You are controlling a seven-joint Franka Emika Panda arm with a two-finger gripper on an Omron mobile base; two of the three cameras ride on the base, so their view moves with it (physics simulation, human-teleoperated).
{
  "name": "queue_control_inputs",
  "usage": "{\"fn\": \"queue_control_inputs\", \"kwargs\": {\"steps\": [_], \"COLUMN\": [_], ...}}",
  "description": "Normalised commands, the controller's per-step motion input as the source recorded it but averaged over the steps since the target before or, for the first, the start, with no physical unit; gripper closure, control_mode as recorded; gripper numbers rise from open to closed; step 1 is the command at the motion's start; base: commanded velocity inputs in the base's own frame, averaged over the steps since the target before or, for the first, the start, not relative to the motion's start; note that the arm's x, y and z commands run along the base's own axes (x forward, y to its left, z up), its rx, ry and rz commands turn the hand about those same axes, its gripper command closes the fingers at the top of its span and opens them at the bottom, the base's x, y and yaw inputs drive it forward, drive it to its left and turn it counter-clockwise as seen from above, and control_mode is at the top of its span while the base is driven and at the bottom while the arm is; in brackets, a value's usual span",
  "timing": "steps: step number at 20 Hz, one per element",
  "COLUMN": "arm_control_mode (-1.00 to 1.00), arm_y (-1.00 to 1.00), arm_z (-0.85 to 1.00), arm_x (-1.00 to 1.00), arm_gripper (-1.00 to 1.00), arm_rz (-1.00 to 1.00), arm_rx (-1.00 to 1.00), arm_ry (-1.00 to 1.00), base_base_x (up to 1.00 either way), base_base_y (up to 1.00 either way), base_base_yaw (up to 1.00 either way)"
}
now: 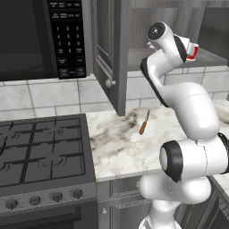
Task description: Stack two cans on top of the other two cans in the cabinet.
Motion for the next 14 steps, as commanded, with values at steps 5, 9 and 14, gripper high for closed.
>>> {"fn": "queue_control_inputs", "kwargs": {"steps": [5, 9, 14], "arm_control_mode": [-1.00, -1.00, -1.00], "arm_y": [-0.05, 0.00, -0.01], "arm_z": [0.00, -0.02, -0.07], "arm_x": [0.12, 0.14, 0.09], "arm_gripper": [-1.00, -1.00, -1.00], "arm_rz": [0.00, 0.00, 0.02], "arm_rx": [0.00, 0.00, 0.00], "arm_ry": [0.08, 0.05, 0.00], "base_base_x": [0.00, 0.00, 0.00], "base_base_y": [0.00, 0.00, 0.00], "base_base_yaw": [0.00, 0.00, 0.00]}}
